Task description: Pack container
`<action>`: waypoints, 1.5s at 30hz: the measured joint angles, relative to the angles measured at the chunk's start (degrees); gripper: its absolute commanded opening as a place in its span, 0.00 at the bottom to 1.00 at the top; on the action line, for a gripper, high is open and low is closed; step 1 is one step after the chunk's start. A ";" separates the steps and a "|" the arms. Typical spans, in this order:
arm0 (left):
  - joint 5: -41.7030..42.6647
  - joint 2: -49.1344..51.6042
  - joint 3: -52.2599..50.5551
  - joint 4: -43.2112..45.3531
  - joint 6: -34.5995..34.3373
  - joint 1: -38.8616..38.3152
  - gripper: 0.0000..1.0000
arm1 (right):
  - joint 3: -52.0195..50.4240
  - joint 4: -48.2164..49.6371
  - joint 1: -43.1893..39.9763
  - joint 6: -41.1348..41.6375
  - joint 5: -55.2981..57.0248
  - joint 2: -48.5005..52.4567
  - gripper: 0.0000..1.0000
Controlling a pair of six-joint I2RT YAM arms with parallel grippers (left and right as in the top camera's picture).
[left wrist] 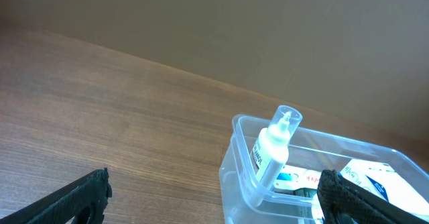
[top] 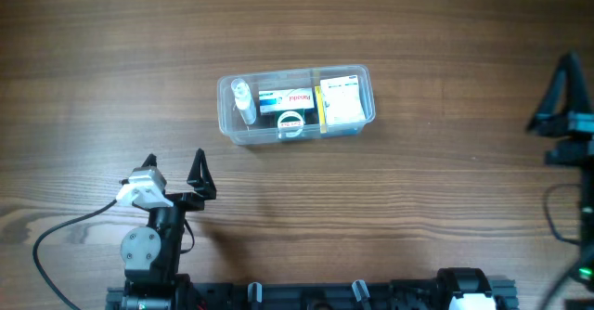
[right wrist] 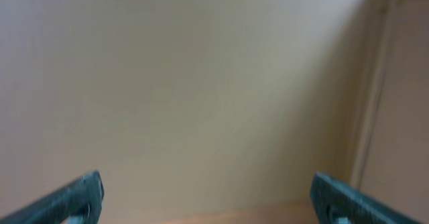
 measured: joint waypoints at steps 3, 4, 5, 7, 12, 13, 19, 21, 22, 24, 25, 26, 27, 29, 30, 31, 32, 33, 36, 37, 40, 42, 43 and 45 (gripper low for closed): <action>0.00 -0.02 0.00 -0.04 0.00 0.00 1.00 | -12.07 9.88 0.00 -0.04 -3.28 -3.87 1.00; -0.02 -0.02 0.00 -0.04 0.00 0.00 1.00 | -16.79 13.81 0.00 -0.42 -4.81 -5.25 1.00; 0.00 0.00 0.00 -0.02 0.00 0.00 1.00 | -21.20 16.96 0.00 -0.98 -6.36 -6.60 1.00; 0.00 -0.02 0.00 -0.04 0.00 0.00 1.00 | -31.45 25.11 0.00 -3.58 -10.78 -10.19 1.00; 0.00 -0.02 0.00 -0.02 0.00 0.00 1.00 | -45.13 35.91 0.00 -6.64 -15.61 -16.92 1.00; 0.00 -0.02 0.00 -0.04 0.00 0.00 1.00 | -48.28 37.81 0.00 -7.02 -16.28 -18.93 1.00; 0.00 -0.02 0.00 -0.02 0.00 0.00 1.00 | -61.07 42.10 0.00 -7.91 -17.90 -27.43 1.00; 0.00 -0.02 0.00 -0.02 0.00 0.00 1.00 | -63.58 42.32 0.00 -8.04 -17.92 -29.24 1.00; 0.00 -0.02 0.00 -0.02 0.00 0.00 1.00 | -64.87 42.45 0.00 -8.07 -17.99 -30.25 1.00; 0.00 -0.02 0.00 -0.02 0.00 0.00 1.00 | -66.82 42.42 0.00 -8.07 -18.12 -31.74 1.00; 0.00 -0.02 0.00 -0.02 0.00 0.00 1.00 | -67.47 42.40 0.00 -8.07 -18.12 -32.15 1.00; 0.00 -0.02 0.00 -0.02 0.00 0.00 1.00 | -68.11 42.38 0.00 -8.07 -18.12 -32.46 1.00; 0.00 -0.02 0.00 -0.02 0.00 0.00 1.00 | -68.81 42.03 0.00 -8.09 -18.12 -32.81 1.00; 0.00 -0.02 0.00 -0.02 0.00 0.00 1.00 | -69.70 41.51 0.00 -8.09 -18.12 -33.16 1.00; 0.00 -0.02 0.00 -0.02 0.00 0.00 1.00 | -70.62 40.92 0.00 -8.09 -18.12 -33.40 1.00; 0.00 -0.02 0.00 -0.02 0.00 0.00 1.00 | -70.90 40.35 0.00 -8.09 -18.14 -33.46 1.00; 0.00 -0.02 0.00 -0.02 0.00 0.00 1.00 | -71.14 40.00 0.00 -8.09 -18.12 -33.51 1.00; 0.00 -0.02 0.00 -0.02 0.00 0.00 1.00 | -71.43 39.82 0.00 -8.09 -18.12 -33.51 1.00; 0.00 -0.02 0.00 -0.02 0.00 0.00 1.00 | -72.81 39.15 0.00 -8.09 -18.12 -33.55 1.00; 0.00 -0.02 0.00 -0.02 0.00 0.00 1.00 | -73.13 38.34 0.00 -8.09 -18.12 -33.59 1.00; 0.00 -0.02 0.00 -0.02 0.00 0.00 1.00 | -73.59 36.28 0.00 -8.09 -18.12 -33.66 1.00; 0.00 -0.02 0.00 -0.02 0.00 0.00 1.00 | -73.66 34.42 0.00 -8.09 -18.10 -33.70 1.00; 0.00 -0.02 0.00 -0.02 0.00 0.00 1.00 | -73.66 33.51 0.00 -8.09 -18.08 -33.73 1.00; 0.00 -0.02 0.00 -0.02 0.00 0.00 1.00 | -73.68 30.91 0.00 -8.09 -18.05 -34.14 1.00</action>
